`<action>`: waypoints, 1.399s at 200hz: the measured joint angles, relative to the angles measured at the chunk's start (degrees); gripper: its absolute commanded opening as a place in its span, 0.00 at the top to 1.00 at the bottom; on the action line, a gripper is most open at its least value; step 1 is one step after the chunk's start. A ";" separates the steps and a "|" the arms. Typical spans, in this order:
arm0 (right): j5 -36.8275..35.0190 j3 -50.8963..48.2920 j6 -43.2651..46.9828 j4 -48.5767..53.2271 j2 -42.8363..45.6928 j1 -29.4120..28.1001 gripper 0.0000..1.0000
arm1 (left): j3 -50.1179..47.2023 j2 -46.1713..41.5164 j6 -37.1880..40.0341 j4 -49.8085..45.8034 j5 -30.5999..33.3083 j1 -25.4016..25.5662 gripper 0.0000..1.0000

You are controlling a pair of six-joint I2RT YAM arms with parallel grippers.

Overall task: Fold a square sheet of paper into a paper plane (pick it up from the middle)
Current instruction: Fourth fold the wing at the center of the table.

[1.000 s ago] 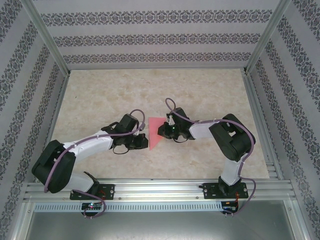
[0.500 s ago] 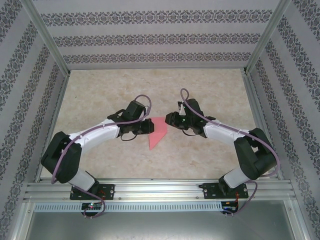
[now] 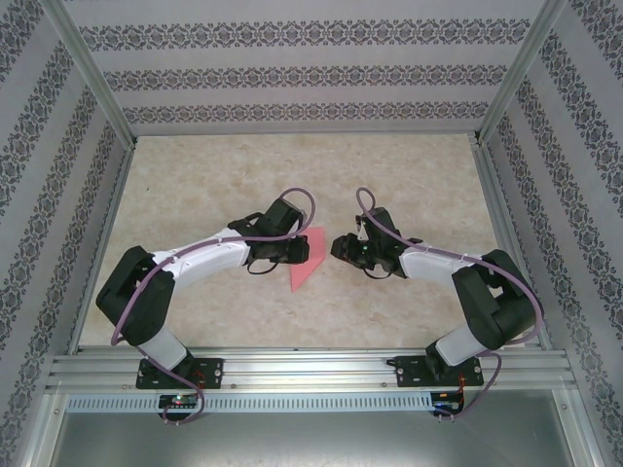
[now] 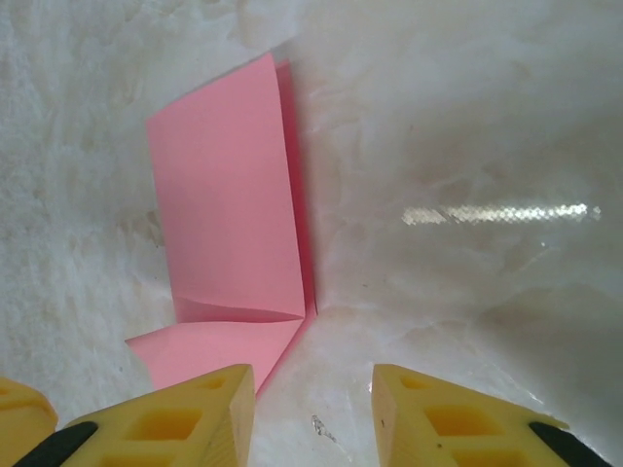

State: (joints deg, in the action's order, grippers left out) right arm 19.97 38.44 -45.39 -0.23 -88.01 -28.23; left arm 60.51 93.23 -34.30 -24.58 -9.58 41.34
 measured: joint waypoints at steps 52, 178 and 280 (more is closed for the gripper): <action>1.29 -1.38 -3.19 -2.71 -0.20 0.00 0.60 | 0.11 0.61 1.14 -0.28 2.45 0.09 0.90; 7.74 4.87 -5.77 -8.37 -11.78 -1.40 0.60 | 0.61 5.44 2.60 -0.44 3.39 0.09 0.95; 8.37 5.14 -5.81 -8.50 -12.11 -1.40 0.58 | 0.13 9.16 2.58 -1.31 8.17 0.09 0.99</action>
State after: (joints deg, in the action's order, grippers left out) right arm 28.34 43.57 -51.20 -8.73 -100.12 -29.63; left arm 60.64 102.39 -31.73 -25.89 -1.41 41.43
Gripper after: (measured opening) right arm 0.414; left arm 0.053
